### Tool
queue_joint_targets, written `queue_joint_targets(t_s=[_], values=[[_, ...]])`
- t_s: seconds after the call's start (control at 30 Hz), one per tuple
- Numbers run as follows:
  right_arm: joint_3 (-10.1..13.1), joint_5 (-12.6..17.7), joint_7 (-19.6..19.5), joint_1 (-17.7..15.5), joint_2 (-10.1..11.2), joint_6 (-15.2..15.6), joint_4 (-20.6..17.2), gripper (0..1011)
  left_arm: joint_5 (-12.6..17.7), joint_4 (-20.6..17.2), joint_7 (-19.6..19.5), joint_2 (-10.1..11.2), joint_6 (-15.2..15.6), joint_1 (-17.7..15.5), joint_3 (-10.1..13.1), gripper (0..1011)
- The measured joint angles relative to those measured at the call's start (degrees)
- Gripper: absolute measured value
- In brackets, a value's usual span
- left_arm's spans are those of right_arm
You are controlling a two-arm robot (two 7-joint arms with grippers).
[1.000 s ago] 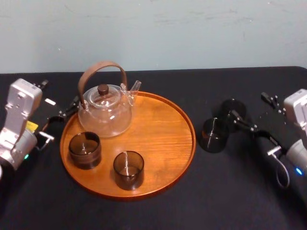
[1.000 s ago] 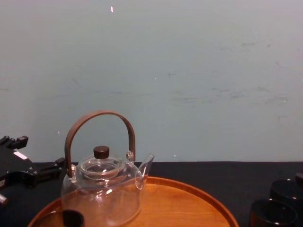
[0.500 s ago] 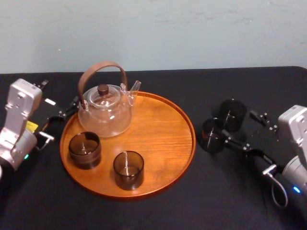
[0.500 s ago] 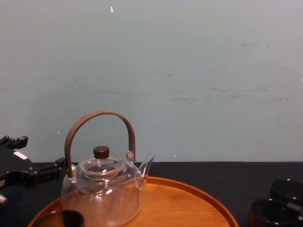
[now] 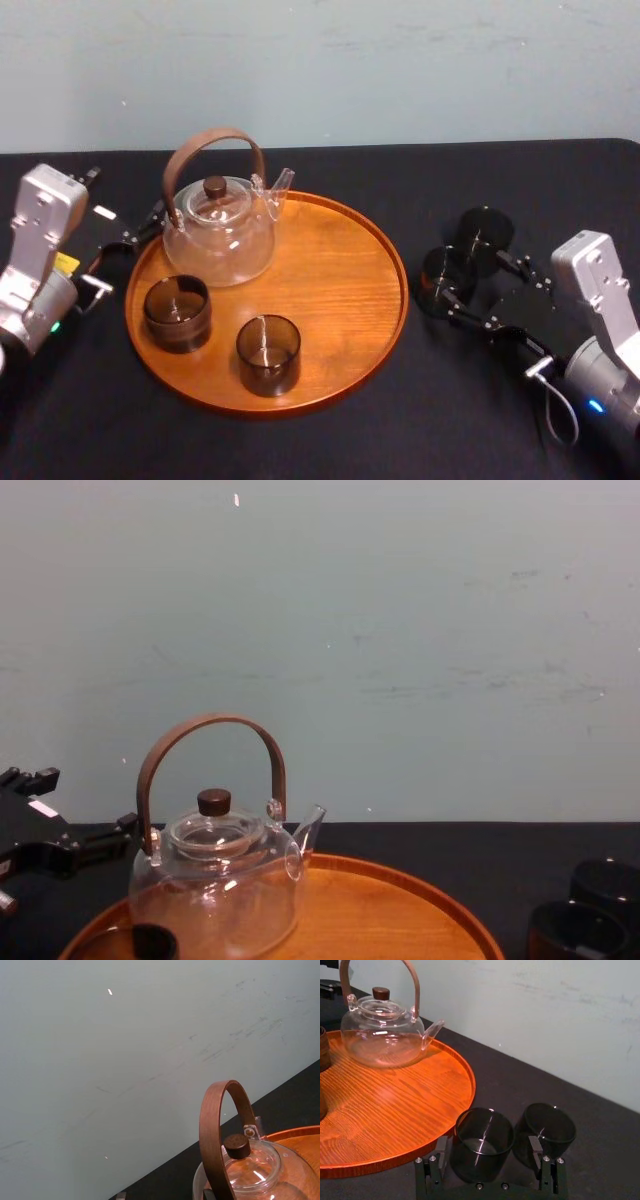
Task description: Pick up the glass from the table and place it on the tray.
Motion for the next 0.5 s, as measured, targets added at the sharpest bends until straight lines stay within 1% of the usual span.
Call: queue_joint_targets(t_s=[0.27, 0.5], values=[[0.73, 1.14, 2.02, 0.94, -1.86, 1.89, 1.72, 1002, 0.00, 0.00, 0.00, 0.00, 0.00, 0.00, 0.00, 1001], [1.30, 1.24, 3.19, 1.17, -2.95, 2.80, 2.56, 1002, 0.00, 0.00, 0.00, 0.00, 0.00, 0.00, 0.00, 1001]])
